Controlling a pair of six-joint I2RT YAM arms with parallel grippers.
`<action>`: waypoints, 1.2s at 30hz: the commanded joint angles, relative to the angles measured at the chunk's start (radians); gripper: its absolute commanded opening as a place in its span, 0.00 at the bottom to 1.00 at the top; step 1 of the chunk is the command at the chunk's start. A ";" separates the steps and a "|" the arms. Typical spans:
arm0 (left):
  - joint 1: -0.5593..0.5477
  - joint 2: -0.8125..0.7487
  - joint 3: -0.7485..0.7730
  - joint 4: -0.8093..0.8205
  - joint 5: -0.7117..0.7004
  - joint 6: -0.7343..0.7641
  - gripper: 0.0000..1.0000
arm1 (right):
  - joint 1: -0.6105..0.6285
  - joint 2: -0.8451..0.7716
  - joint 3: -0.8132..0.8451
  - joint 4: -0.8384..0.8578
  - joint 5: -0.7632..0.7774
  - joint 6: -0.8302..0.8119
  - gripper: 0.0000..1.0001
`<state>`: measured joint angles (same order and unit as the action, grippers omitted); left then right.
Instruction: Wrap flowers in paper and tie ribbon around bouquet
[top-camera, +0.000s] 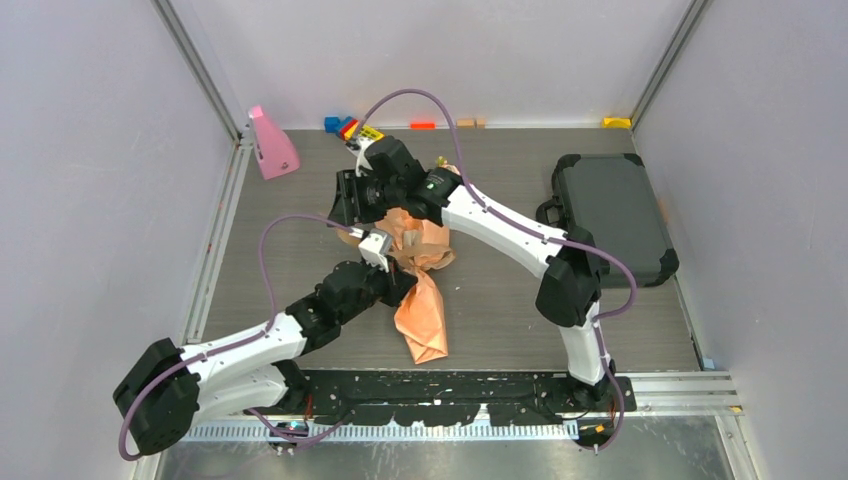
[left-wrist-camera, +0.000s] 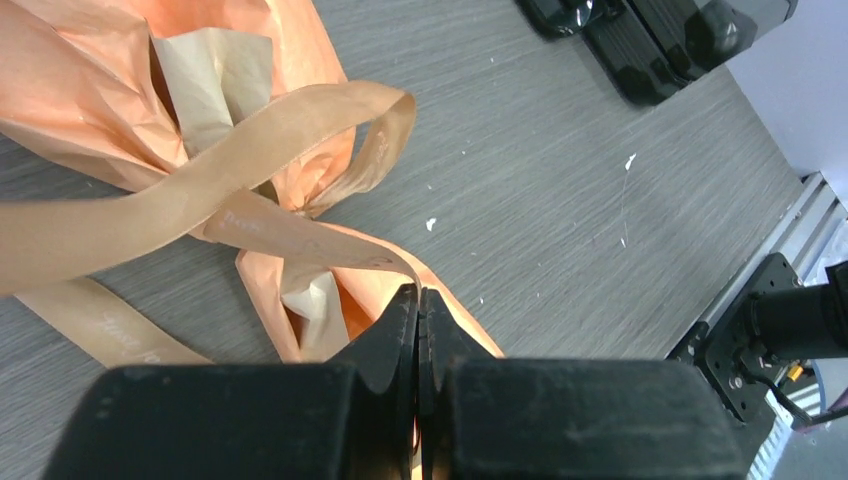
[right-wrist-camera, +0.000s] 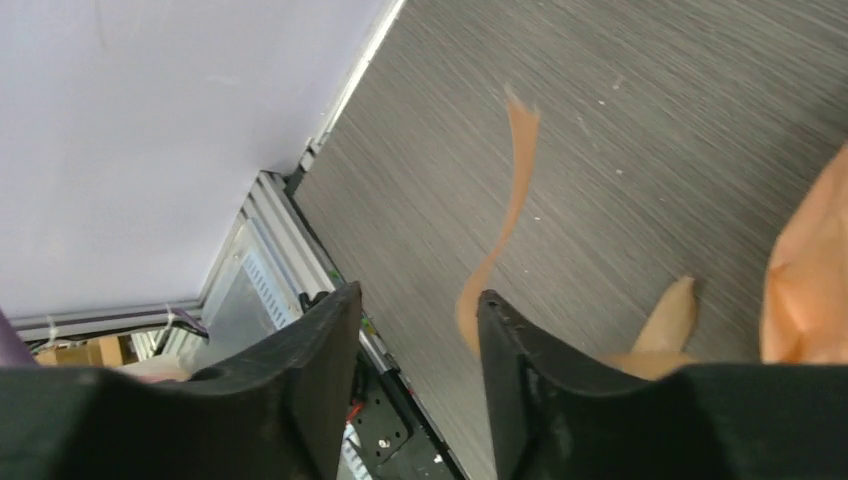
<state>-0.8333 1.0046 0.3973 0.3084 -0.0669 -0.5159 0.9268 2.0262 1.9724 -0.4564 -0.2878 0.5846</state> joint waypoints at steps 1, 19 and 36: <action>-0.001 -0.015 0.005 0.061 -0.010 0.013 0.00 | -0.008 -0.083 -0.007 -0.079 0.013 -0.031 0.58; -0.001 0.109 0.102 -0.008 0.089 0.190 0.00 | -0.233 -0.477 -0.652 0.152 0.114 0.151 0.66; 0.000 0.253 0.227 -0.018 0.111 0.287 0.00 | -0.243 -0.586 -1.074 0.595 0.045 0.471 0.60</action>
<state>-0.8333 1.2606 0.6167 0.2497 0.0246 -0.2859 0.6823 1.4414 0.9134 -0.0055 -0.2150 0.9501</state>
